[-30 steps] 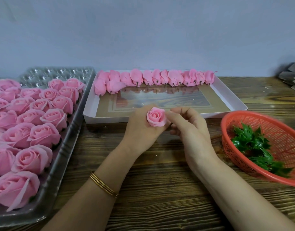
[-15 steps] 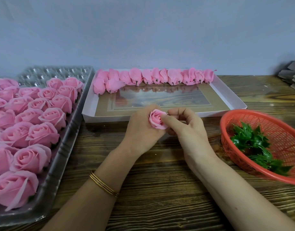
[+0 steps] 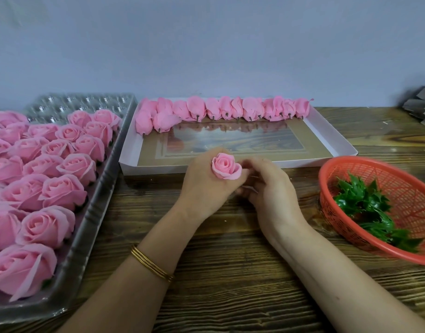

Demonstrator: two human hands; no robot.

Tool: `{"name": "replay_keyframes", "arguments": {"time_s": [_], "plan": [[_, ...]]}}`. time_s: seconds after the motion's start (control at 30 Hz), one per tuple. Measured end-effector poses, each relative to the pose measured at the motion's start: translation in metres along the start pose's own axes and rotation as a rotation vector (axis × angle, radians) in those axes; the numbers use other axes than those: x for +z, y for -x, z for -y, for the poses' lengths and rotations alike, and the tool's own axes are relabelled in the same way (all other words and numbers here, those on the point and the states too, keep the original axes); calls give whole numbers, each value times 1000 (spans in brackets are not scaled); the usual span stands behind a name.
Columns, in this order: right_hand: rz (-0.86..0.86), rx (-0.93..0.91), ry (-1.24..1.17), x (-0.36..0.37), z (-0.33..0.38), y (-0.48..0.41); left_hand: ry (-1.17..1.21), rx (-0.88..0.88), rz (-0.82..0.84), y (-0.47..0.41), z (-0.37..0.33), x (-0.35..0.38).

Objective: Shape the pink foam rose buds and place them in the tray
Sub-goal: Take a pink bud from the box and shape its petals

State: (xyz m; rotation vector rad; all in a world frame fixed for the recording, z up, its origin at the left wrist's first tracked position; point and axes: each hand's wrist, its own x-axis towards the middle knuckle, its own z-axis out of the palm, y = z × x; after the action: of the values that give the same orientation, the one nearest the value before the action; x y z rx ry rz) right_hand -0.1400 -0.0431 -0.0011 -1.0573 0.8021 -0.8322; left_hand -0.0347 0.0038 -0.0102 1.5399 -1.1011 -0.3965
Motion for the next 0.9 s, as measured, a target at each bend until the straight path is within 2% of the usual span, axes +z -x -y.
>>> {"name": "replay_keyframes", "arguments": {"time_s": [0.07, 0.27, 0.37, 0.7, 0.9], "plan": [[-6, -3, -8, 0, -1, 0, 53, -18, -33, -1, -1, 0], [101, -92, 219, 1, -6, 3, 263, -81, -76, -3, 1, 0], [135, -146, 253, 3, -7, 5, 347, -107, -81, -3, 3, 4], [63, -328, 428, 8, -14, 7, 461, -188, -67, -1, -3, 10], [28, -385, 441, 7, -17, 7, 504, -205, -37, -1, -4, 10]]}}
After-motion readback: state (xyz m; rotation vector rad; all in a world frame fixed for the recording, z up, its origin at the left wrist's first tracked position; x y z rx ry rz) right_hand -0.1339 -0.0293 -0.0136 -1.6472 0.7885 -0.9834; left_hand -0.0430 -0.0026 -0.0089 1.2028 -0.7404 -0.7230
